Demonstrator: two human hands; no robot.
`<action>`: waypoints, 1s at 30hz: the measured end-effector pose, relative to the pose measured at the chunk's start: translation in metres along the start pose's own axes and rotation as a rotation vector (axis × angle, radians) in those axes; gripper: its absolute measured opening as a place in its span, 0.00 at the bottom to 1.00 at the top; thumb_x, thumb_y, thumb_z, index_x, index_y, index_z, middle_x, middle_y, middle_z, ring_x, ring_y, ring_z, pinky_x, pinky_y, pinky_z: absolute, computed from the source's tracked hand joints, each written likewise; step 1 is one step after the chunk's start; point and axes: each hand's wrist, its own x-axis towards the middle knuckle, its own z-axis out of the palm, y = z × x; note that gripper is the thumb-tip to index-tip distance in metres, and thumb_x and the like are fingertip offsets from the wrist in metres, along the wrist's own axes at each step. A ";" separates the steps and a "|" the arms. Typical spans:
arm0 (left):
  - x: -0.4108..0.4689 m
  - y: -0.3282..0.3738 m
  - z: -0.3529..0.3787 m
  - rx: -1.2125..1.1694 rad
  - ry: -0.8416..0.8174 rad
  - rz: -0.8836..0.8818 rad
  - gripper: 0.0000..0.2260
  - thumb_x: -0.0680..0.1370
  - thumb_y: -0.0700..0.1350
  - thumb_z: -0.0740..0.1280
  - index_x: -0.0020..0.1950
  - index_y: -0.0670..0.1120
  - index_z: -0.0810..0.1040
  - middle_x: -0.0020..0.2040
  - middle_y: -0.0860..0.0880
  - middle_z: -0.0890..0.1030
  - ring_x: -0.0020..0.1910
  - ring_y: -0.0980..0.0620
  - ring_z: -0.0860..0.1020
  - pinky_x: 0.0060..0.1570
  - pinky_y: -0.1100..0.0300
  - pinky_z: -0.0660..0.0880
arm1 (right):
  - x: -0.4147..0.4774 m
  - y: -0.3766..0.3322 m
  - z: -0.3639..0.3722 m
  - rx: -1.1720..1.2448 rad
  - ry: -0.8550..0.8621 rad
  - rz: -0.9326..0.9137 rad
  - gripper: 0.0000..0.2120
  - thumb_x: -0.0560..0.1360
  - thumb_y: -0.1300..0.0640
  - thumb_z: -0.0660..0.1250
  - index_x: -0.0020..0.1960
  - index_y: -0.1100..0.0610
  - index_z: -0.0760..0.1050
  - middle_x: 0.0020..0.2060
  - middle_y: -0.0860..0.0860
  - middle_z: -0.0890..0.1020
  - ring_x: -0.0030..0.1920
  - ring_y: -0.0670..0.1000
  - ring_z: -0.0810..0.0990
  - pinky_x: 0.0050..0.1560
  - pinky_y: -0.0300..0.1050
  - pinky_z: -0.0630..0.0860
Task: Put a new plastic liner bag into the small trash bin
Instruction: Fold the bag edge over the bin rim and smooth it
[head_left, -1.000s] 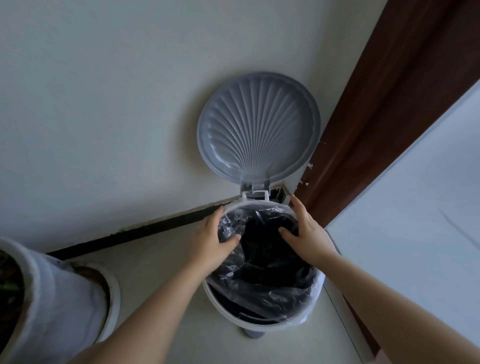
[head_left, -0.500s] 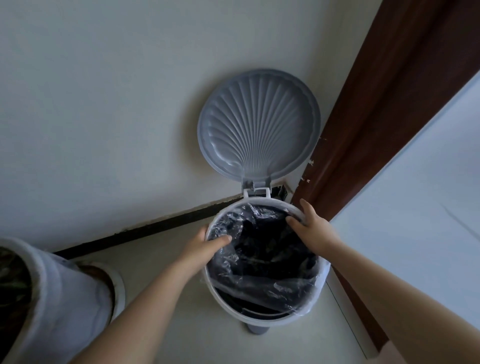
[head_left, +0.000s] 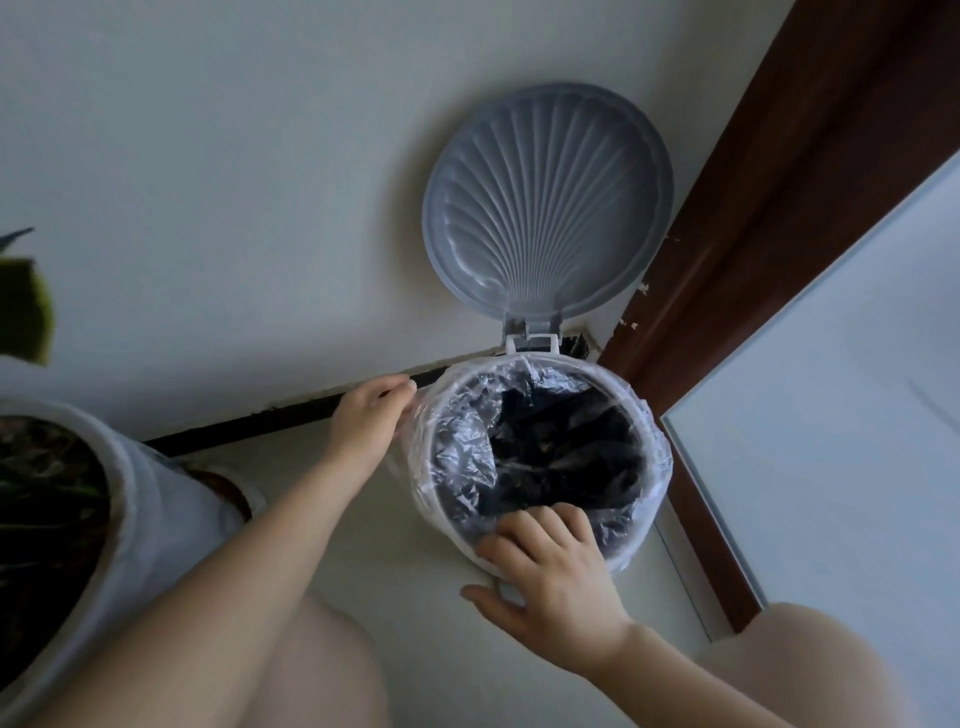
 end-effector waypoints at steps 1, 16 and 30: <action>0.000 -0.001 -0.001 -0.004 0.012 0.022 0.03 0.73 0.51 0.67 0.41 0.59 0.79 0.51 0.47 0.84 0.51 0.47 0.81 0.58 0.44 0.75 | -0.001 -0.001 0.003 -0.007 0.008 0.010 0.11 0.73 0.43 0.66 0.46 0.50 0.77 0.42 0.46 0.78 0.42 0.52 0.75 0.50 0.48 0.67; -0.006 -0.018 0.026 0.179 -0.083 0.014 0.20 0.77 0.62 0.56 0.60 0.54 0.77 0.55 0.52 0.81 0.53 0.50 0.78 0.50 0.57 0.68 | -0.018 -0.009 0.018 -0.107 0.217 -0.070 0.04 0.71 0.57 0.73 0.39 0.51 0.79 0.34 0.46 0.78 0.36 0.51 0.76 0.40 0.46 0.70; 0.015 0.000 0.026 -0.382 -0.201 -0.570 0.12 0.72 0.50 0.70 0.47 0.41 0.79 0.40 0.46 0.81 0.37 0.46 0.80 0.50 0.50 0.77 | -0.018 -0.016 -0.007 0.097 0.105 -0.022 0.04 0.70 0.55 0.68 0.43 0.51 0.81 0.42 0.43 0.83 0.41 0.49 0.79 0.49 0.50 0.72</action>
